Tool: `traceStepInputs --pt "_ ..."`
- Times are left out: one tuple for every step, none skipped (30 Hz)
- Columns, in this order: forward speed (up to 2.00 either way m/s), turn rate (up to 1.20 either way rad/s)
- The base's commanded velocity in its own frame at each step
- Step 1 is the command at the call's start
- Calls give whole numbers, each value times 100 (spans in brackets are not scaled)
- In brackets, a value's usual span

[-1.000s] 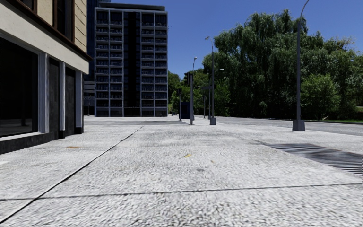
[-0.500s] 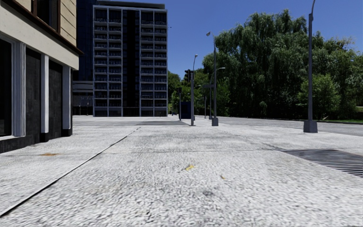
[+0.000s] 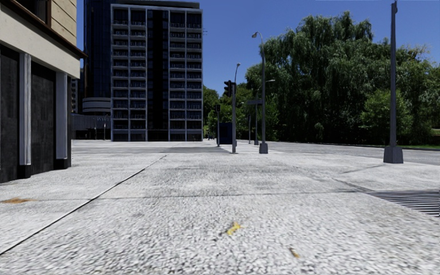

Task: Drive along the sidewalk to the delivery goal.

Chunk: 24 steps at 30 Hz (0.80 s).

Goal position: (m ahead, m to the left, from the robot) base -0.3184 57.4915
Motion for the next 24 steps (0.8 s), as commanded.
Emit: traceStepInputs --pt "148 0" --pt "148 0" --pt "148 0" --pt "148 0" --pt "148 0" --pt "147 0" --pt "147 0" --pt "147 0" --pt "147 0" --pt "147 0" --pt "147 0" --pt "147 0" --pt "147 0" --pt "147 0" --pt "147 0" --pt "147 0" --pt "147 0" --pt "147 0" --pt "147 0" --pt "147 0" --pt "147 0" --pt "147 0" --pt "147 0" --pt "147 0"
